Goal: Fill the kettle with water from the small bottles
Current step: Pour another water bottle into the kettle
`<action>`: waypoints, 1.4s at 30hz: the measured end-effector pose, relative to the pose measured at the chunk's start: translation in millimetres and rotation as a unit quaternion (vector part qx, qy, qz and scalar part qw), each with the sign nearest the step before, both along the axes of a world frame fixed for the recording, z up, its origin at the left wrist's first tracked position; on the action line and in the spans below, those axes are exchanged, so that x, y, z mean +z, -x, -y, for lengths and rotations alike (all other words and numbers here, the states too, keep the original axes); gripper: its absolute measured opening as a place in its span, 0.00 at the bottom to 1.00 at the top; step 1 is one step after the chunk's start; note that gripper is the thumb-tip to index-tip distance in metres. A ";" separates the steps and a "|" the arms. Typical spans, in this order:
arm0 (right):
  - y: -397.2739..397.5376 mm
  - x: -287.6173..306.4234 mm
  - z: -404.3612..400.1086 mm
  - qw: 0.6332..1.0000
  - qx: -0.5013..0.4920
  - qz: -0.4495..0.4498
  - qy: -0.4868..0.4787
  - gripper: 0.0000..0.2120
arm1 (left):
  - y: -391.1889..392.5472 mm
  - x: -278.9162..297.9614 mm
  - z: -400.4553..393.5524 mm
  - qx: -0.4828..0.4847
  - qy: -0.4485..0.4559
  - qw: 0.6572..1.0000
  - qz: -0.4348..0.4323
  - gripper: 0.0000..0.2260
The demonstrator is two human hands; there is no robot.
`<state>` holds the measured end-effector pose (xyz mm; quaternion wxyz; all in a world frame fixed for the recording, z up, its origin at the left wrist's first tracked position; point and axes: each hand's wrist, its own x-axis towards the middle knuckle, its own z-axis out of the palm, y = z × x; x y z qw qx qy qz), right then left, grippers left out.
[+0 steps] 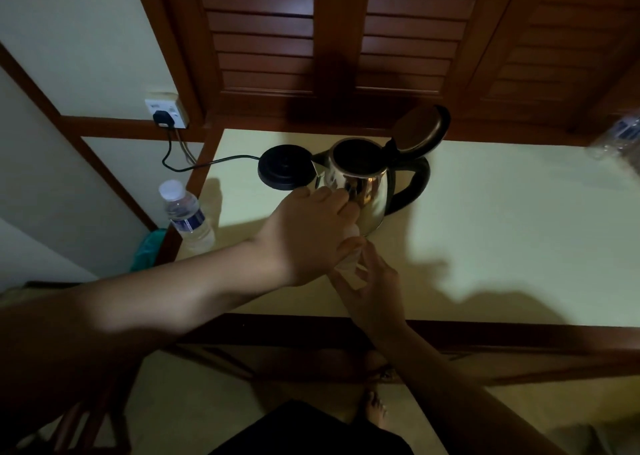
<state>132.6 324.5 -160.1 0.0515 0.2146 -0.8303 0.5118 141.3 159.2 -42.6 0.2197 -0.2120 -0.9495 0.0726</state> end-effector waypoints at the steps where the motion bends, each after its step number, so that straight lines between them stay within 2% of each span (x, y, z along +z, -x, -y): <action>1: -0.3 -0.6 0.3 1.000 0.000 -0.001 0.002 0.24 | 0.5 0.1 -0.7 0.012 0.007 1.000 0.008 0.22; 3: 0.8 -2.3 0.6 1.000 -0.001 0.001 0.003 0.24 | 3.9 1.7 -2.8 0.055 0.019 0.998 0.039 0.26; 5: 1.9 -2.7 0.4 1.000 -0.003 0.011 0.009 0.23 | 8.0 3.5 -2.3 0.071 -0.010 0.995 0.073 0.28; 7: 2.1 -1.8 0.5 1.000 0.001 0.019 0.024 0.24 | 9.0 4.7 8.2 0.013 -0.122 0.983 0.136 0.25; 9: 2.1 0.1 0.8 0.999 0.002 0.018 0.032 0.26 | 8.1 5.9 24.0 -0.074 -0.237 0.941 0.228 0.20; 10: 2.0 0.5 1.2 0.999 0.003 0.018 0.036 0.26 | 7.9 4.6 31.1 -0.102 -0.263 0.927 0.246 0.19; 16: 1.9 3.5 1.2 0.999 0.016 0.024 0.046 0.25 | 6.9 0.8 38.6 -0.119 -0.258 0.935 0.213 0.13; 19: 1.3 3.6 3.1 0.999 0.007 0.028 0.043 0.26 | 4.9 0.7 27.8 -0.068 -0.247 0.950 0.180 0.13; 22: 1.3 2.8 6.4 0.999 0.003 0.027 0.034 0.26 | 3.1 -2.7 12.8 0.011 -0.146 0.982 0.119 0.18; 23: 1.2 3.7 7.3 0.999 0.005 0.025 0.033 0.27 | 2.4 -2.9 9.2 0.032 -0.140 0.984 0.102 0.20; 25: 1.7 3.9 7.0 0.999 0.007 0.026 0.032 0.28 | -0.8 -0.2 5.7 0.043 -0.218 0.970 0.098 0.18; 27: 2.4 2.3 5.7 0.999 0.004 0.033 0.034 0.28 | -3.4 1.8 11.8 0.030 -0.363 0.924 0.118 0.14; 29: 2.7 1.9 5.2 0.999 0.001 0.038 0.035 0.29 | -4.2 -7.4 29.7 0.044 -0.435 0.890 0.127 0.12; 31: 3.3 2.3 4.7 0.998 0.007 0.041 0.039 0.29 | -7.0 -28.0 51.1 0.091 -0.418 0.888 0.169 0.10; 33: 4.1 2.3 4.5 0.998 0.011 0.045 0.038 0.30 | -14.2 -55.5 67.3 0.125 -0.355 0.899 0.226 0.09; 35: 4.5 3.3 4.0 0.997 0.014 0.062 0.035 0.30 | -22.6 -78.1 74.1 0.142 -0.313 0.898 0.275 0.11; 39: 7.1 6.5 2.1 0.996 0.040 0.079 0.015 0.32 | -26.0 -95.1 80.1 0.163 -0.273 0.899 0.302 0.18; 42: 11.8 5.2 -8.4 0.990 0.082 0.102 -0.049 0.38 | -28.4 -97.9 85.6 0.155 -0.310 0.890 0.296 0.23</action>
